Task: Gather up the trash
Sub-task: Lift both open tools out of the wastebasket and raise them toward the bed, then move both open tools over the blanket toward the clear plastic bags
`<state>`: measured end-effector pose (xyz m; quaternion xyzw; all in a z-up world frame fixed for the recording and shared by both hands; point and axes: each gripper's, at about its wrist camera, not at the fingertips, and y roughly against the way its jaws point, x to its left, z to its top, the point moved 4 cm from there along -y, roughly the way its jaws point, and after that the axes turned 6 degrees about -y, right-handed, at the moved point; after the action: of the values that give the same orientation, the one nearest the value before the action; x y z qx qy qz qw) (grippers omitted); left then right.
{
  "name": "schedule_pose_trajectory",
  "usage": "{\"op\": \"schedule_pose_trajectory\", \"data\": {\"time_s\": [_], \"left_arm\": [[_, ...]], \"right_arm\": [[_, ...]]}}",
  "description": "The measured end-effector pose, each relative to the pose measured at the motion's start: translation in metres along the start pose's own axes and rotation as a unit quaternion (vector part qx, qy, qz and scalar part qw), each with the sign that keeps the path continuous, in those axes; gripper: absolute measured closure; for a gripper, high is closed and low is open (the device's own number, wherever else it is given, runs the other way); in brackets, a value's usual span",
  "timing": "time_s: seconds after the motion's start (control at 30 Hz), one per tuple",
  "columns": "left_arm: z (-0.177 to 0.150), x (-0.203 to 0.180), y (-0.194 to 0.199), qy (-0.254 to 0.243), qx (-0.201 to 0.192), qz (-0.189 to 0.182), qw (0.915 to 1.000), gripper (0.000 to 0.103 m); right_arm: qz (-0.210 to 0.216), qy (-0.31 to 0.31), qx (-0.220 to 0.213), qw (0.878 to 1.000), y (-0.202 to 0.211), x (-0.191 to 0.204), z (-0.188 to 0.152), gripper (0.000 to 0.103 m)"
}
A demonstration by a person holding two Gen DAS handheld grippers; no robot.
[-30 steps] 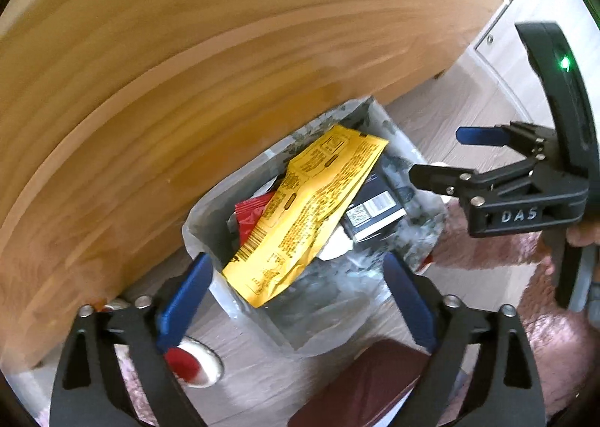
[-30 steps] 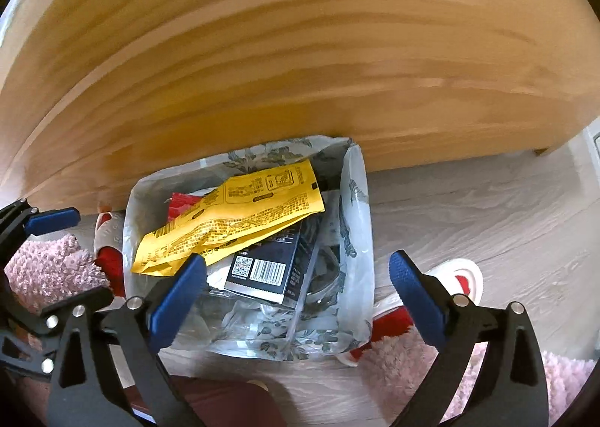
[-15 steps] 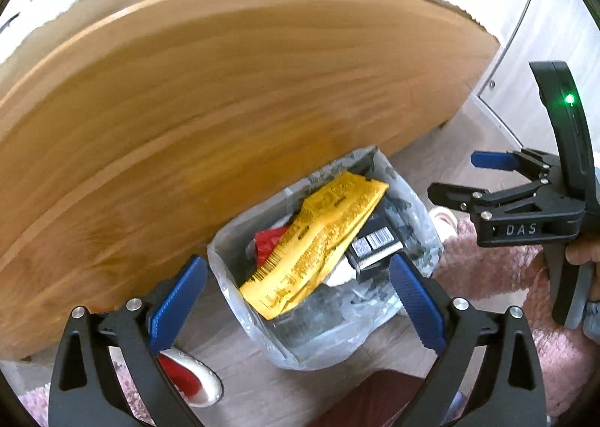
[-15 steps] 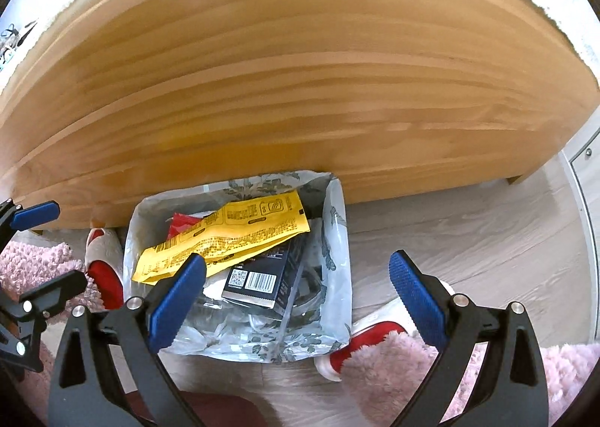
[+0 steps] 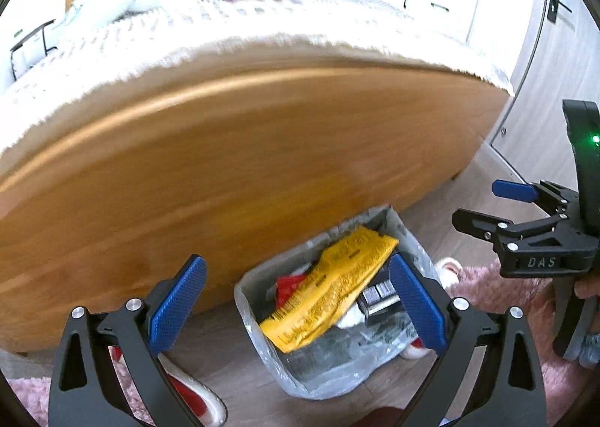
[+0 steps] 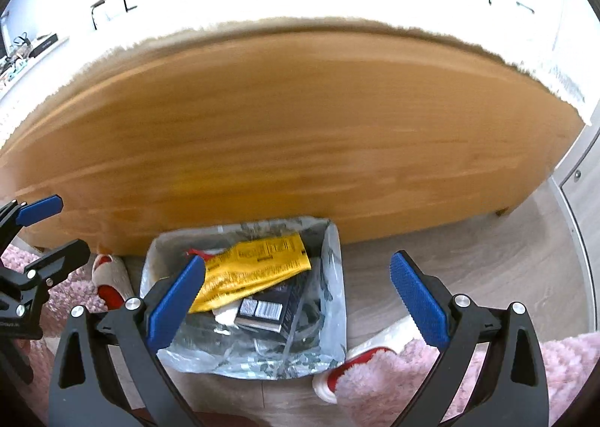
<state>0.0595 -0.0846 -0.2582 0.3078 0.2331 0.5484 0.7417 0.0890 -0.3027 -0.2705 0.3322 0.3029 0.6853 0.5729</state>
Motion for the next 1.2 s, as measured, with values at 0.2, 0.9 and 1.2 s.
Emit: {"op": "schedule_pose_trajectory", "data": {"time_s": [0.2, 0.9, 1.2], "left_arm": [[0.014, 0.011, 0.020, 0.014, -0.046, 0.022, 0.9986, 0.008], [0.083, 0.036, 0.076, 0.026, -0.180, 0.047, 0.9822, 0.008], [0.127, 0.062, 0.081, 0.040, -0.215, 0.070, 0.9733, 0.008]], "right_arm": [[0.008, 0.013, -0.050, 0.999, 0.024, 0.007, 0.018, 0.008], [0.032, 0.022, -0.186, 0.982, 0.069, 0.012, 0.094, 0.008], [0.035, 0.016, -0.229, 0.973, 0.065, 0.014, 0.144, 0.008]]}}
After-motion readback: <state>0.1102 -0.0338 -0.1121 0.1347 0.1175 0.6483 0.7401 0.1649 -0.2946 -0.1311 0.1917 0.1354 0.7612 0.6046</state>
